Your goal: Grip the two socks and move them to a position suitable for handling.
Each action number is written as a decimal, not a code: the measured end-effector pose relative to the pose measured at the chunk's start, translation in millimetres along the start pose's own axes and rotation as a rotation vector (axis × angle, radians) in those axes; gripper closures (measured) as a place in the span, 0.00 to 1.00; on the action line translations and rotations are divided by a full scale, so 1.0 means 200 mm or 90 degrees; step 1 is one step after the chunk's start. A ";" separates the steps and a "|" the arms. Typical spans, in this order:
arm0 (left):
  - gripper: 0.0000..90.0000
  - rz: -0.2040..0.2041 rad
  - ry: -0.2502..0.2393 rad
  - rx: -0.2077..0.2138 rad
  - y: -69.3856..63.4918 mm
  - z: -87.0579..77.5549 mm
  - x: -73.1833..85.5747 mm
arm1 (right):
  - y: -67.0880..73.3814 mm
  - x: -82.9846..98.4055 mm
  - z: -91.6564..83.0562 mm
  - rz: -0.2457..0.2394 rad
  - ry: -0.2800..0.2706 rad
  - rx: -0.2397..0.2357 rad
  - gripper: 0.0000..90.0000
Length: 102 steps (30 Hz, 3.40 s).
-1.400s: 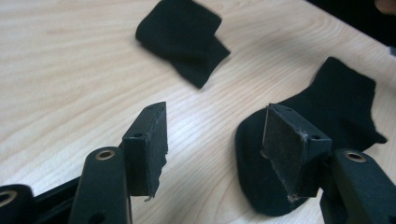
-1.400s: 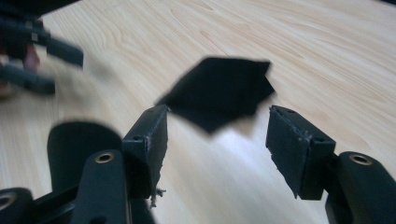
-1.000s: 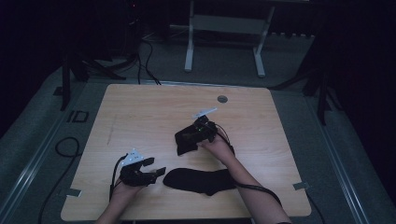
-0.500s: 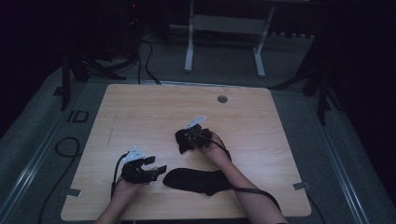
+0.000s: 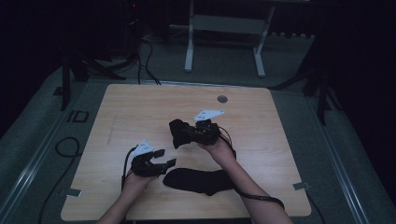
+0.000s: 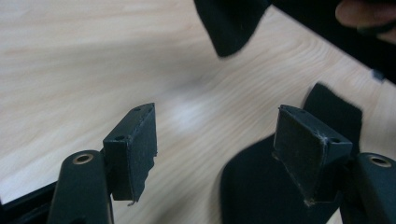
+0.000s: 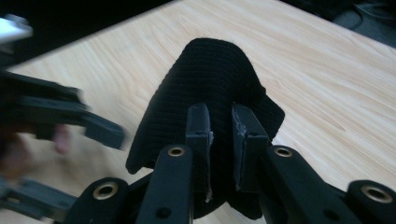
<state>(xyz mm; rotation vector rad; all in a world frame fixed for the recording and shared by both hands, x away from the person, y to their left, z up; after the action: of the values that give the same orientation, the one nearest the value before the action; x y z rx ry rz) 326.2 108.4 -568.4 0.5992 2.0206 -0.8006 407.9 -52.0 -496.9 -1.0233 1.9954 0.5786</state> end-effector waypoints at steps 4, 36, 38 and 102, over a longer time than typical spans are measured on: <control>0.34 0.008 -0.020 0.004 -0.02 0.03 -0.06 | 0.04 -0.01 -0.03 -0.014 -0.009 -0.005 0.87; 0.95 0.124 0.023 -0.104 -0.07 0.09 -0.17 | -0.05 0.12 -0.17 -0.016 0.005 -0.007 0.93; 0.94 0.115 0.022 -0.097 -0.07 0.08 -0.17 | -0.04 0.11 -0.18 -0.015 0.001 -0.004 0.93; 0.99 0.093 0.176 -0.143 0.26 0.52 -0.17 | -0.56 0.67 -0.22 0.127 0.172 0.164 0.98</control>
<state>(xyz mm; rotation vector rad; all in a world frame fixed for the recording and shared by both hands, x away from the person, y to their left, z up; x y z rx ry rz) 434.7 64.0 -600.2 0.7490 2.2483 -0.4123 434.3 -207.0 -586.7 -0.7825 2.3561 0.2845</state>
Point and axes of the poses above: each handheld gripper's, and its own axes: z roughly forward along the jaws, x roughly out of its underside, y roughly to its left, the point moved 5 cm from there along z, roughly forward along the jaws, and after that the axes turned 2 degrees about x, right-handed, at the moved point
